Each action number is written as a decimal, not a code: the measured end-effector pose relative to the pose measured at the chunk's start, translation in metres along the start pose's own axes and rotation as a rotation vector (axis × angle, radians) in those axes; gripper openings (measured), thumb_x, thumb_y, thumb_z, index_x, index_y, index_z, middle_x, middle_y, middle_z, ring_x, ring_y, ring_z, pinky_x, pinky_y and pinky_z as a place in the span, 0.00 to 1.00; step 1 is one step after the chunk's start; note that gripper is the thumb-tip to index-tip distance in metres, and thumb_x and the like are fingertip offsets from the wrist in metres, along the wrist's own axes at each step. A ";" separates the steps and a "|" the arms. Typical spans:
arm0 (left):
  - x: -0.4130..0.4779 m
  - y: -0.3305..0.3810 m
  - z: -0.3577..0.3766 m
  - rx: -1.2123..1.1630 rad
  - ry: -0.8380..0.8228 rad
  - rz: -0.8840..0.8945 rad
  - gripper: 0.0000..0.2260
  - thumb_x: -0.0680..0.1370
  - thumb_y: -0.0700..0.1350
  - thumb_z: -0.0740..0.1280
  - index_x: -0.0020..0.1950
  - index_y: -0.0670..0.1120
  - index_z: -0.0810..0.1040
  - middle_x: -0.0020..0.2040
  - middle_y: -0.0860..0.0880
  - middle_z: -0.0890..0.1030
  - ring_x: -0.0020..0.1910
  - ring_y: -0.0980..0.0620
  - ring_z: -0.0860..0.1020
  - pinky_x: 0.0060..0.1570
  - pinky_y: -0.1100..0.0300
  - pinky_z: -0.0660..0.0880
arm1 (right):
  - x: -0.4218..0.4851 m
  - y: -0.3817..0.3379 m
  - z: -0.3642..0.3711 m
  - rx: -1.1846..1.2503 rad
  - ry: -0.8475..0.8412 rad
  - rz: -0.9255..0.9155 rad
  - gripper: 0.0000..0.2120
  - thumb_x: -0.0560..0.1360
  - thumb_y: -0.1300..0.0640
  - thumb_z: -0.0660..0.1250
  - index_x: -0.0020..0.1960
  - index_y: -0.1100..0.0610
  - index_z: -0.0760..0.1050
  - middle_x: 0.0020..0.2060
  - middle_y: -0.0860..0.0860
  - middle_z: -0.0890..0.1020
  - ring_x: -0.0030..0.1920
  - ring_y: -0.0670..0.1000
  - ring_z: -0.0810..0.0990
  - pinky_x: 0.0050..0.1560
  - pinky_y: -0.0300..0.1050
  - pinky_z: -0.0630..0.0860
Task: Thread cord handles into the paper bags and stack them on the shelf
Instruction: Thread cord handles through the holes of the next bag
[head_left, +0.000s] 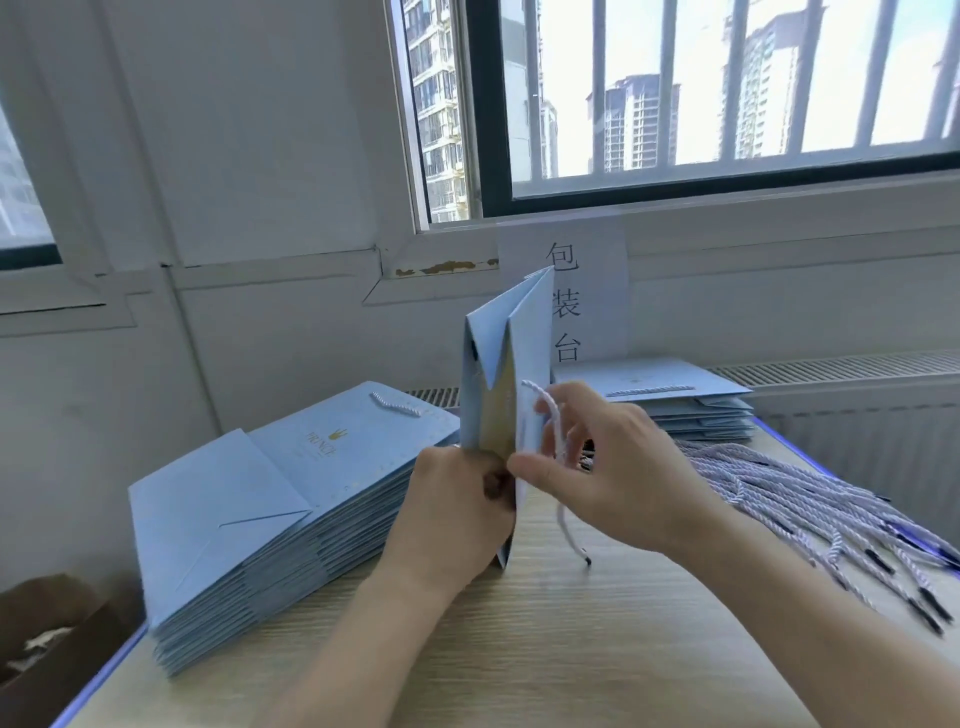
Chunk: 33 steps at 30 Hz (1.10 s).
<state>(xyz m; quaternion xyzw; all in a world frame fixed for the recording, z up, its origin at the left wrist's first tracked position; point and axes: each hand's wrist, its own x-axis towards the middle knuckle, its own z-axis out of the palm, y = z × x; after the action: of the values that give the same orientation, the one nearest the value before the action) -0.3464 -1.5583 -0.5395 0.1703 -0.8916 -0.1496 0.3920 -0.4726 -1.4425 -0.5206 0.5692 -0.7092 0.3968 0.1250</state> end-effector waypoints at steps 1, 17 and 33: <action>-0.001 0.000 -0.002 -0.019 -0.014 -0.036 0.12 0.71 0.37 0.65 0.27 0.44 0.73 0.22 0.54 0.70 0.27 0.51 0.69 0.28 0.69 0.63 | 0.001 0.003 -0.002 -0.048 -0.098 0.024 0.19 0.70 0.31 0.64 0.52 0.42 0.70 0.36 0.36 0.76 0.40 0.40 0.77 0.43 0.46 0.77; -0.008 0.008 -0.013 -0.196 -0.135 -0.190 0.07 0.67 0.36 0.74 0.33 0.48 0.85 0.31 0.55 0.83 0.35 0.56 0.80 0.33 0.65 0.74 | -0.005 0.022 -0.004 0.038 -0.652 0.133 0.07 0.78 0.56 0.66 0.41 0.52 0.75 0.33 0.44 0.83 0.31 0.41 0.76 0.37 0.38 0.72; -0.010 0.010 -0.014 -0.255 -0.191 -0.099 0.14 0.72 0.36 0.73 0.36 0.56 0.87 0.35 0.58 0.83 0.37 0.59 0.80 0.35 0.71 0.71 | 0.000 0.025 -0.005 0.418 -0.511 0.155 0.04 0.80 0.63 0.63 0.49 0.57 0.69 0.39 0.51 0.86 0.32 0.50 0.78 0.31 0.34 0.69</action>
<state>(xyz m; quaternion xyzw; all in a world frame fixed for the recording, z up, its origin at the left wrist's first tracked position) -0.3317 -1.5469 -0.5330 0.1480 -0.8889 -0.2965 0.3162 -0.4962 -1.4385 -0.5279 0.6081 -0.6620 0.3863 -0.2067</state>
